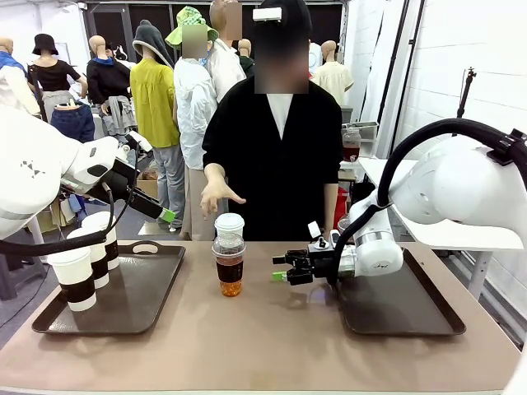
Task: Distribute the coffee onto the tray.
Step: Pick up another iced Americano from the middle of the table and place it on the right Handle tray.
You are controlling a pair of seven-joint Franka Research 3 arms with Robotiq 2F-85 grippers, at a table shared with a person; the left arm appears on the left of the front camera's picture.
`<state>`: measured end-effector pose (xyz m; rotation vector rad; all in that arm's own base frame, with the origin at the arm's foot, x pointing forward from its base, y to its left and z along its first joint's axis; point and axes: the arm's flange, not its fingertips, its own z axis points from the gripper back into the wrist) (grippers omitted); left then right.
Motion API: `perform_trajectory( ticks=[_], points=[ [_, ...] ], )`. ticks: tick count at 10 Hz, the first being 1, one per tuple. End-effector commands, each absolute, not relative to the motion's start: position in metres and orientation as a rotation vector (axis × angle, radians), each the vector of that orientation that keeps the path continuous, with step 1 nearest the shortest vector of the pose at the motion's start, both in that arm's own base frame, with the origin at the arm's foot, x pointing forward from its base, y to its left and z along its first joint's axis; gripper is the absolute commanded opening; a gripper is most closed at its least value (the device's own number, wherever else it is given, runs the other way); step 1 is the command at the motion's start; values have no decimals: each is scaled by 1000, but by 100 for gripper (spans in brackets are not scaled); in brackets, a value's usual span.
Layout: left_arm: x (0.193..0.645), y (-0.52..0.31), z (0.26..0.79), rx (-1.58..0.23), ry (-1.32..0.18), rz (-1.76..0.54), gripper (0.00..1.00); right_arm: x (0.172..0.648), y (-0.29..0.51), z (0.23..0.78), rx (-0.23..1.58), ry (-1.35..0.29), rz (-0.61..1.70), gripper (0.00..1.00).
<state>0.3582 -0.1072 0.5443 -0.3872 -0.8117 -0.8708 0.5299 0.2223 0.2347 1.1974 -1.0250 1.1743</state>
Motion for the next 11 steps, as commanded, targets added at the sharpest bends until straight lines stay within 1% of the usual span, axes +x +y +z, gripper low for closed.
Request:
perform_trajectory(
  ticks=[1,7,11],
  points=[
    [358,-105,544,-394,-807,-870,100,539,239,229,1189,-1036,1170,100],
    [358,-105,544,-394,-807,-870,100,543,279,228,1166,-1060,1176,100],
    [358,-105,544,-394,-807,-870,100,546,304,228,1180,-1041,1207,100]
  ],
)
